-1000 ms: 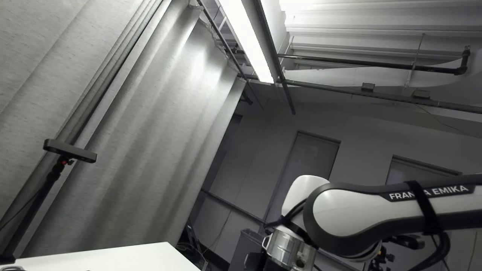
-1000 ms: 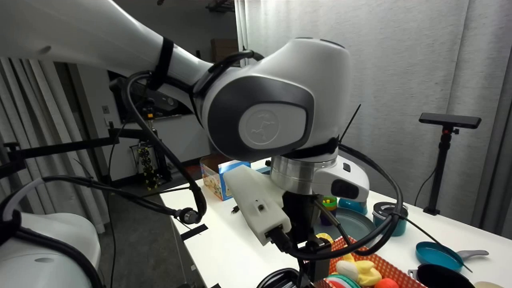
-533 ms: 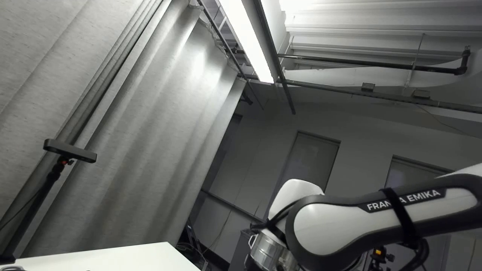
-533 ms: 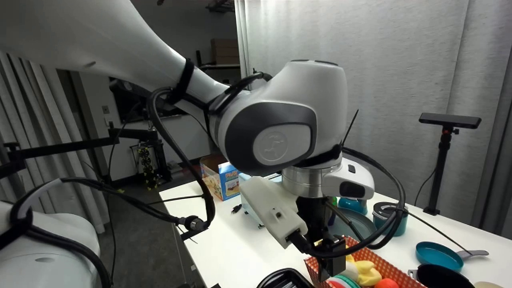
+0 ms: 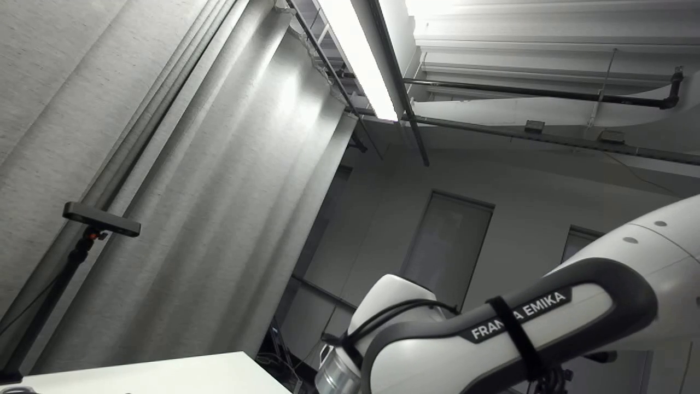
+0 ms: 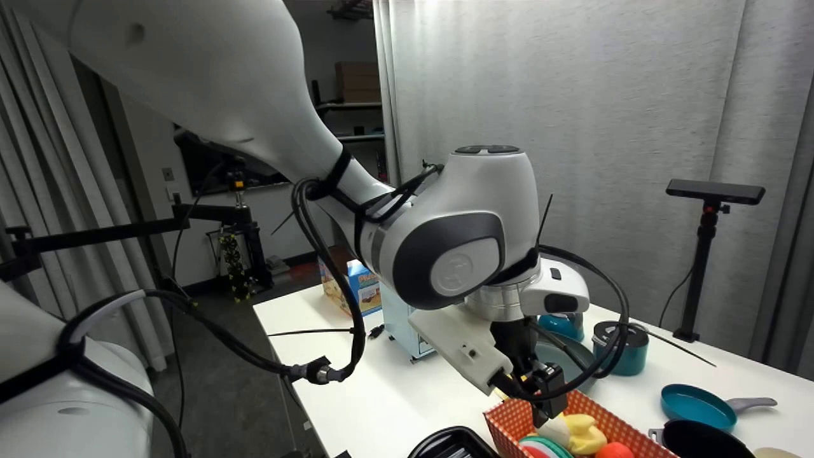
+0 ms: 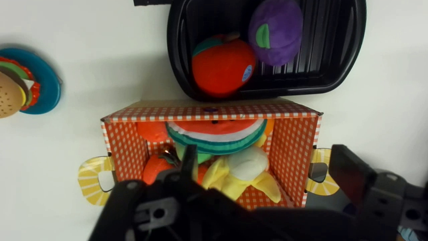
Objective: Place the banana toy and orange toy on the black tray
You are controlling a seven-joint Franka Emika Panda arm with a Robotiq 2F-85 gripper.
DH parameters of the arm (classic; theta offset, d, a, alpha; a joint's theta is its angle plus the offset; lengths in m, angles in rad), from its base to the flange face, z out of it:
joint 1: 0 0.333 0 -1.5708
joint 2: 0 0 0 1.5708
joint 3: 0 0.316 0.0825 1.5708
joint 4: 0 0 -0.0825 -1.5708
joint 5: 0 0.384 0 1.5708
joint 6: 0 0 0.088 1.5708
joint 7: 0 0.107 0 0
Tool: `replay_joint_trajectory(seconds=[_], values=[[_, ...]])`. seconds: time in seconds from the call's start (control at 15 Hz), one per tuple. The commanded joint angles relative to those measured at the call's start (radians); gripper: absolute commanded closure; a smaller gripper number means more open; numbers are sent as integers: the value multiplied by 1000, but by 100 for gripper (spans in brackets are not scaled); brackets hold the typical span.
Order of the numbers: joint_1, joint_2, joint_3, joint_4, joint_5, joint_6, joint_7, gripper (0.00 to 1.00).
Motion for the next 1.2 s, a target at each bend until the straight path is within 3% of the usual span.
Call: replay_joint_trajectory(seconds=[0.0, 0.4, 0.87, 1.13], values=[[1, 25, 13, 10, 7, 12, -3, 0], [20, 68, 21, 38, 21, 18, -4, 0], [8, 268, 23, 97, 16, 287, 13, 0], [8, 411, 29, 175, 28, 382, 29, 0]])
